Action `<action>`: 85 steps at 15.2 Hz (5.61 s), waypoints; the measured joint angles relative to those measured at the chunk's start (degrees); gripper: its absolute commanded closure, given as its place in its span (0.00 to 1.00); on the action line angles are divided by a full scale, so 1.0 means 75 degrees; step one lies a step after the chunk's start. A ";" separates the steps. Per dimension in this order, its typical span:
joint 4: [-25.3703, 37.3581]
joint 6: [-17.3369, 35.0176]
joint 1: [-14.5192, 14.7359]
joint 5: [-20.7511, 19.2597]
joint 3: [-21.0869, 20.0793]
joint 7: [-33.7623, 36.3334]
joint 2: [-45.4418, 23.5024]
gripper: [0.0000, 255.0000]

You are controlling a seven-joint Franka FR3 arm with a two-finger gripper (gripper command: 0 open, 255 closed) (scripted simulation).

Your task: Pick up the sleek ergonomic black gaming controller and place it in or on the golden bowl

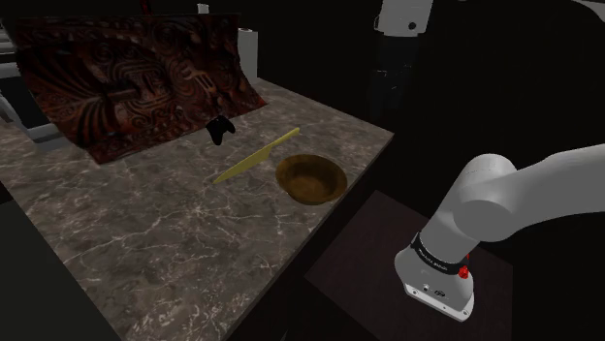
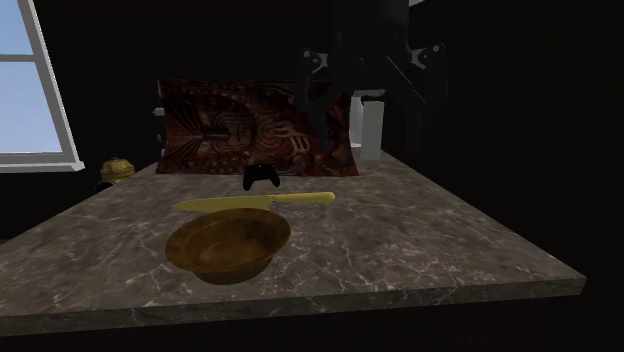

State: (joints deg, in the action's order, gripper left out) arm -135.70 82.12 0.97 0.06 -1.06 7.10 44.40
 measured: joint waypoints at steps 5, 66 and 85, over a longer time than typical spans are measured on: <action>0.0068 0.0615 0.0013 0.0403 -0.0255 0.0546 -0.0577 0.00; 0.5292 0.4805 0.0340 0.1536 -0.1501 0.5048 -0.8048 1.00; 0.4660 0.5715 0.1920 -0.1792 -0.0907 0.8511 -0.8387 0.00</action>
State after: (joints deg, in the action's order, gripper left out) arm -100.75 124.99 15.37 -13.39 -7.87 70.94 -18.51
